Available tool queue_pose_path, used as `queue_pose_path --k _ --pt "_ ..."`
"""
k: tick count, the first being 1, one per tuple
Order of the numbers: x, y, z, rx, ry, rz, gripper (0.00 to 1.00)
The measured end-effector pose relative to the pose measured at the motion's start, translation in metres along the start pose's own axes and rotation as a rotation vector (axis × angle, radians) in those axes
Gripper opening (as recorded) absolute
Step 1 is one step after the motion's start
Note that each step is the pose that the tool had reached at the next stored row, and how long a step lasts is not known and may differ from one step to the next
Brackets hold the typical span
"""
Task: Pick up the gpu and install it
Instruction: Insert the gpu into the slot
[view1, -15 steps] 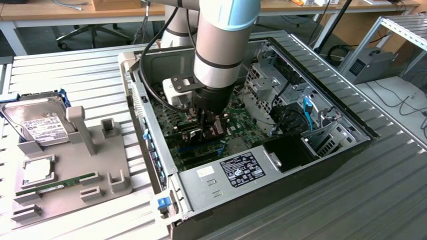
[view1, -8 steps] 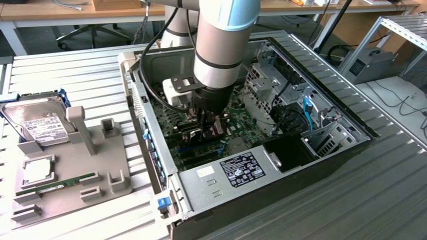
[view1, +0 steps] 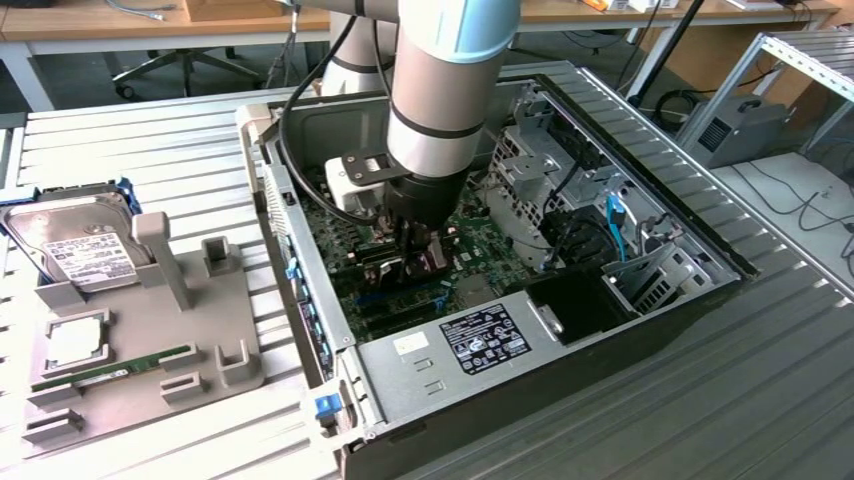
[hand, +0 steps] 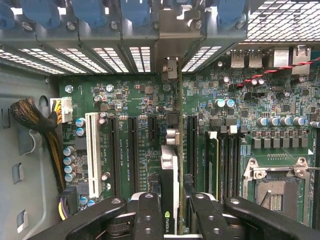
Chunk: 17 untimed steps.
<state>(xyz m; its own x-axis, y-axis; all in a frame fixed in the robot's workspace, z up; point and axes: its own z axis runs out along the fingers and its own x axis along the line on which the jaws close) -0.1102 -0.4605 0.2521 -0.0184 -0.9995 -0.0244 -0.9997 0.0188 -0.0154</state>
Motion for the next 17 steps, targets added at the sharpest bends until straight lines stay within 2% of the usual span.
queue_pose_path --k 17 --pt "0.0 0.0011 0.0013 0.002 -0.0001 0.0 0.27"
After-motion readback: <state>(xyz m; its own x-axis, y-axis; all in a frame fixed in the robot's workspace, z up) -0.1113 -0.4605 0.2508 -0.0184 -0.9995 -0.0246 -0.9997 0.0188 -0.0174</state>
